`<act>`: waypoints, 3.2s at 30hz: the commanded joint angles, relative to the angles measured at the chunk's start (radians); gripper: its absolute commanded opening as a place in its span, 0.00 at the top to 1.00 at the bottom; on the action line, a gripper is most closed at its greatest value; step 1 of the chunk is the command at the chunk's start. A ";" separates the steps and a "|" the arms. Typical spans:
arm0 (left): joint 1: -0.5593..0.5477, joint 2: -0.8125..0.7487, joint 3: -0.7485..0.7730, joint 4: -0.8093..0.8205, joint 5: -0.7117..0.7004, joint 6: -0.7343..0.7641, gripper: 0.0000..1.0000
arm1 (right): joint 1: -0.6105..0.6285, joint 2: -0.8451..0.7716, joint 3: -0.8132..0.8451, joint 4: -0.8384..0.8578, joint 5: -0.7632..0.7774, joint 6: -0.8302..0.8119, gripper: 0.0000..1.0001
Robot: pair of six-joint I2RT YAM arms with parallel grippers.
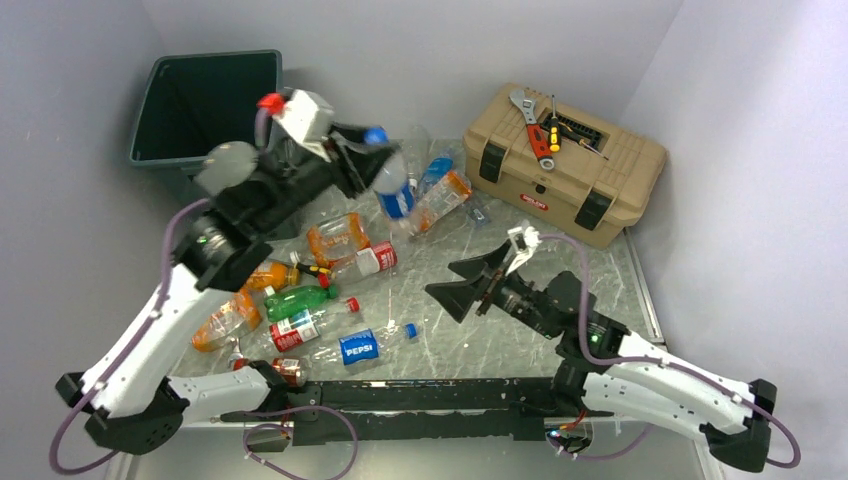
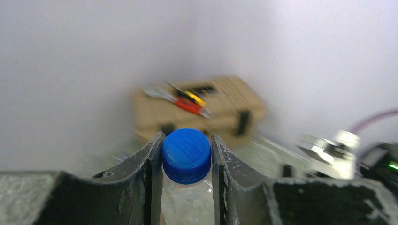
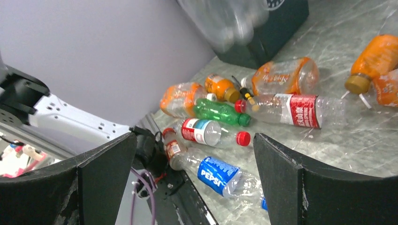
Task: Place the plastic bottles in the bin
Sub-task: Pick up the plastic bottle at the center of the board, then place the plastic bottle in the trash bin, then move the plastic bottle to the corner of the board.
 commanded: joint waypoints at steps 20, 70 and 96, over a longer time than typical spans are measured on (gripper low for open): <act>0.558 0.357 0.471 0.271 -0.712 0.413 1.00 | 0.005 -0.287 -0.168 -0.282 0.198 0.101 0.00; 0.190 0.037 -0.056 -0.440 -0.061 0.086 0.09 | 0.001 0.177 0.072 -0.359 0.389 -0.080 0.01; 0.184 -0.339 -0.610 -0.306 -0.284 0.033 0.09 | 0.269 0.701 0.094 0.006 0.217 -0.290 0.10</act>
